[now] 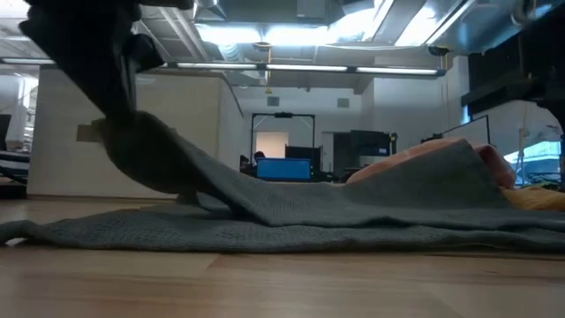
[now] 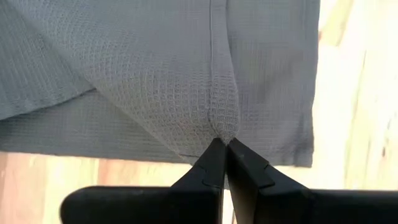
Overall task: Fold towel
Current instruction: Fold the grey towel
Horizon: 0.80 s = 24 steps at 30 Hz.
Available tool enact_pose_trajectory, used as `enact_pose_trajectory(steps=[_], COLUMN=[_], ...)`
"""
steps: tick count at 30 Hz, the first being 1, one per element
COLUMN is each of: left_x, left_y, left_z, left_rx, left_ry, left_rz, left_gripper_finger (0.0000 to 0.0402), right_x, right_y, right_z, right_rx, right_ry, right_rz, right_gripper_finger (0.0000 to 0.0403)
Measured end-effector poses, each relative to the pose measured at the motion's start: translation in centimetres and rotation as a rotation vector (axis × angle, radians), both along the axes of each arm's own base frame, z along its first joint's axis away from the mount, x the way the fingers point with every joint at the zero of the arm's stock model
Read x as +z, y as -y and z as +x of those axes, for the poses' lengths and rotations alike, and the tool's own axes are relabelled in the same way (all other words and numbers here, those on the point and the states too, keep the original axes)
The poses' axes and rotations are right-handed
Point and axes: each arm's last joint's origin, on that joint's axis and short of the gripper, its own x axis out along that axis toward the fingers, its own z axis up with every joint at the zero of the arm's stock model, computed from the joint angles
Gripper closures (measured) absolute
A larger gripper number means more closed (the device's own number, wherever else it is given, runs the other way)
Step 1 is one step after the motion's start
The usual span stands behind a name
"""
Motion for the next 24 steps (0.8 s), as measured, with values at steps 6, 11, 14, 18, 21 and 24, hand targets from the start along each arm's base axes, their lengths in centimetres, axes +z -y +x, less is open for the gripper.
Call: enact_pose_trajectory(steps=[6, 11, 14, 18, 21, 24], left_x=[0.1, 0.1, 0.1, 0.1, 0.1, 0.1], left_y=[0.0, -0.1, -0.1, -0.1, -0.1, -0.1], left_z=[0.0, 0.1, 0.1, 0.1, 0.1, 0.1], left_rx=[0.003, -0.001, -0.006, 0.003, 0.003, -0.005], left_ry=[0.009, 0.021, 0.021, 0.022, 0.022, 0.021], left_rz=[0.007, 0.032, 0.035, 0.030, 0.030, 0.034], left_gripper_finger=[0.0399, 0.0398, 0.0399, 0.0398, 0.0398, 0.0397], right_x=[-2.2, -2.7, -3.0, -3.3, -3.3, -3.0], right_y=[0.4, 0.0, 0.4, 0.9, 0.9, 0.7], right_z=[-0.9, -0.6, -0.9, -1.4, -1.4, -1.3], right_rx=[0.017, 0.057, 0.058, 0.043, 0.041, 0.049], right_ry=[-0.051, -0.018, -0.012, -0.039, -0.053, -0.058], right_rz=[0.072, 0.152, 0.102, 0.059, 0.066, 0.078], right_gripper_finger=[0.0239, 0.0264, 0.0275, 0.0282, 0.0290, 0.0313])
